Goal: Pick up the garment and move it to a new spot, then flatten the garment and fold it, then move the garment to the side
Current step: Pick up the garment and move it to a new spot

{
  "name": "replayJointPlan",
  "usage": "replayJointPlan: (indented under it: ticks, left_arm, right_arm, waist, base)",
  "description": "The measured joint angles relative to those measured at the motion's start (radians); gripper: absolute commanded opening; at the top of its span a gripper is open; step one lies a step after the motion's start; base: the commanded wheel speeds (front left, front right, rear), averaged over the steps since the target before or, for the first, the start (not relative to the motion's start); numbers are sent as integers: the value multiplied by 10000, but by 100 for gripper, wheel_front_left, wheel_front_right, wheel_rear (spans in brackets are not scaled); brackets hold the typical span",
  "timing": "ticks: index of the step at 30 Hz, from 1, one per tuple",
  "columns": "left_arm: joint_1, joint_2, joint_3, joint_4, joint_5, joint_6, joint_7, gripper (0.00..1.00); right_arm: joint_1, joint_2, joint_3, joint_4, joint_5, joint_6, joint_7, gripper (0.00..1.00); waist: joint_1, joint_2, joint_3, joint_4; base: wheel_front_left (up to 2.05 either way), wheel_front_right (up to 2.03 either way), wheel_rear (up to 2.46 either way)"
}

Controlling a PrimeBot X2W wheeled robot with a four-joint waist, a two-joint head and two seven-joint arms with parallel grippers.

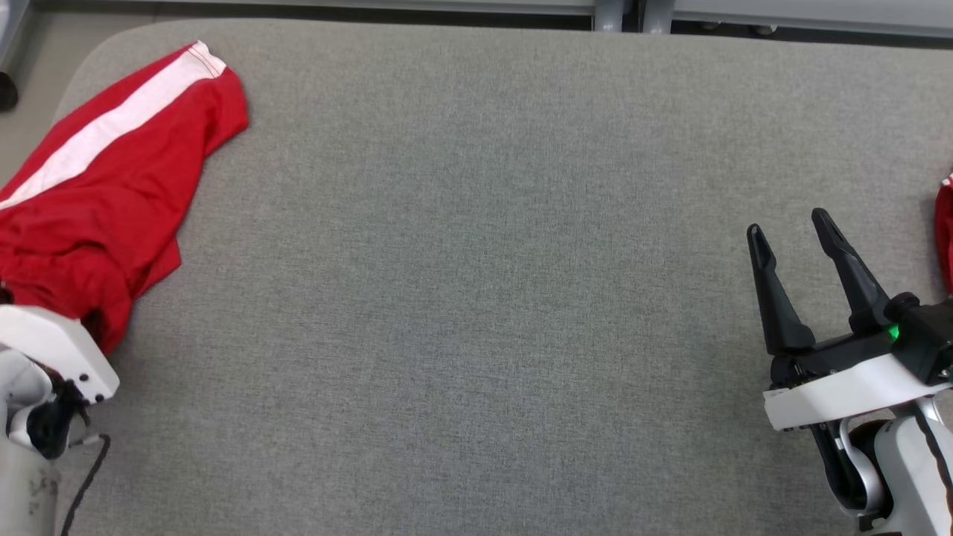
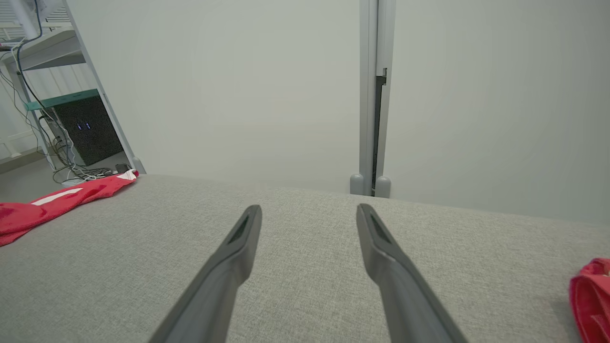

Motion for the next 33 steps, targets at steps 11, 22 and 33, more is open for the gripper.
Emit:
replayJointPlan:
  ticks: [11,22,33]
  left_arm:
    - [-664,842,-1772,-2742,-157,-27,33,0]
    - [-802,874,-2886,-7110,-1191,-27,1572,0]
    - [-310,-558,-3870,-10222,-1588,713,2196,0]
  right_arm:
    - [340,451,84,721,209,0,-247,100]
    - [995,807,-217,1083,288,0,-343,100]
    - [1159,738,-723,800,201,0,-357,100]
  waist:
    - [0,0,-1378,12]
    - [0,0,-2951,-725]
    - [0,0,-3217,-1973]
  base:
    - [0,0,0]
    - [0,0,0]
    - [0,0,0]
